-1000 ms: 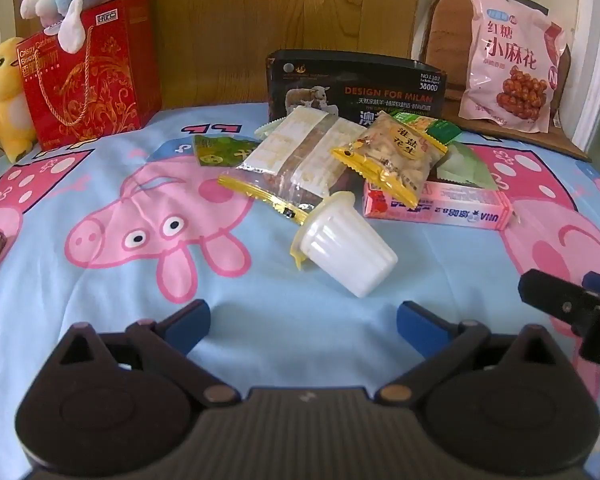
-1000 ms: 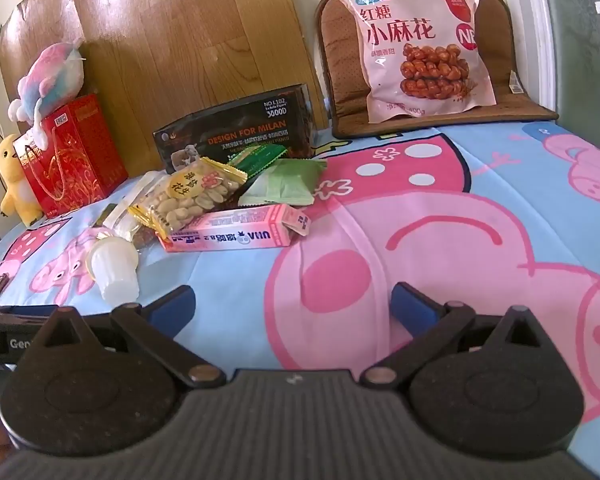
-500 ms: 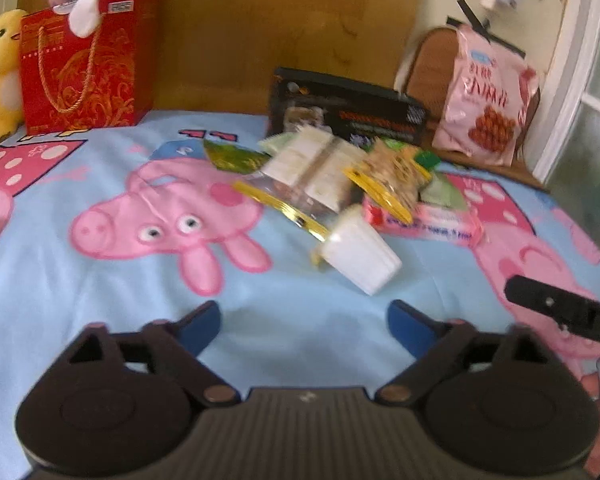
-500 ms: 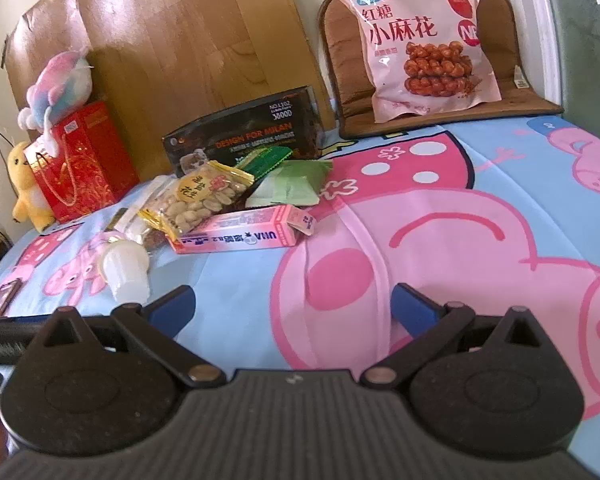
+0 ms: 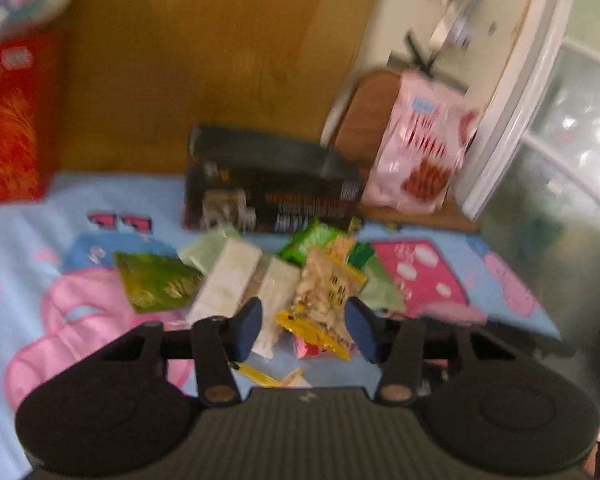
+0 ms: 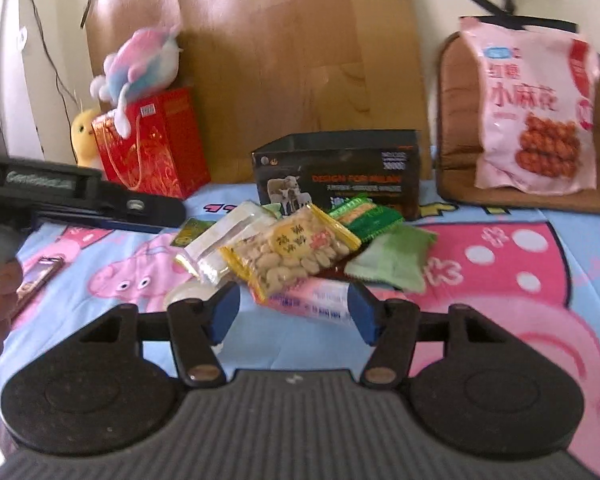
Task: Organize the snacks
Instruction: 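Move the left gripper toward the yellow peanut snack bag, then grasp the yellow peanut snack bag with the left gripper and lift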
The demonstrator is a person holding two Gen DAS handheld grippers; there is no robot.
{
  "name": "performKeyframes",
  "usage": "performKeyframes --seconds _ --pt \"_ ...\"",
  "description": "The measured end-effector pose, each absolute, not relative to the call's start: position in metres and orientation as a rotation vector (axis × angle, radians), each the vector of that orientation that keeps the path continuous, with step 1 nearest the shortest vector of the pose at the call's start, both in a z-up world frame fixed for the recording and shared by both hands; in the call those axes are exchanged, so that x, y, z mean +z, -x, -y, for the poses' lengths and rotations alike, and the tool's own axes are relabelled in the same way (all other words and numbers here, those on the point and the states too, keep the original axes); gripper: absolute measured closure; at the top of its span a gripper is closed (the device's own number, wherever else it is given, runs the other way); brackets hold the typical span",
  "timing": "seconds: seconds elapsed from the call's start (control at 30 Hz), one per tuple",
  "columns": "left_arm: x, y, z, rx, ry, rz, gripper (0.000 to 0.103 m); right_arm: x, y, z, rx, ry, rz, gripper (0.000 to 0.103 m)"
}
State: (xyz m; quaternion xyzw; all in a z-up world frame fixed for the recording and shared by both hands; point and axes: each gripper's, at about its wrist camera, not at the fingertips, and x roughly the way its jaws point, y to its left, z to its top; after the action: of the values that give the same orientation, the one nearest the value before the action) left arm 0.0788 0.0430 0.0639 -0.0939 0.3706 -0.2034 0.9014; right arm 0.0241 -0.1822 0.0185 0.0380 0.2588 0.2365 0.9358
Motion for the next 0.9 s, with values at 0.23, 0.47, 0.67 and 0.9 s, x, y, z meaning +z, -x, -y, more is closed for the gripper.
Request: performKeyframes --seconds 0.23,0.47,0.67,0.9 --pt "0.031 -0.088 -0.039 -0.481 0.320 -0.883 0.068 0.026 -0.091 0.203 0.490 -0.144 -0.552 0.042" --pt "0.011 -0.099 -0.051 -0.516 0.484 -0.935 0.088 -0.007 -0.125 0.198 0.625 -0.305 -0.745 0.075" --pt "0.045 -0.092 -0.042 -0.584 0.379 -0.850 0.094 0.012 -0.089 0.195 0.683 -0.291 -0.669 0.100" --pt "0.086 -0.113 -0.041 -0.561 0.288 -0.756 0.093 0.062 -0.080 0.185 0.669 -0.203 -0.464 0.100"
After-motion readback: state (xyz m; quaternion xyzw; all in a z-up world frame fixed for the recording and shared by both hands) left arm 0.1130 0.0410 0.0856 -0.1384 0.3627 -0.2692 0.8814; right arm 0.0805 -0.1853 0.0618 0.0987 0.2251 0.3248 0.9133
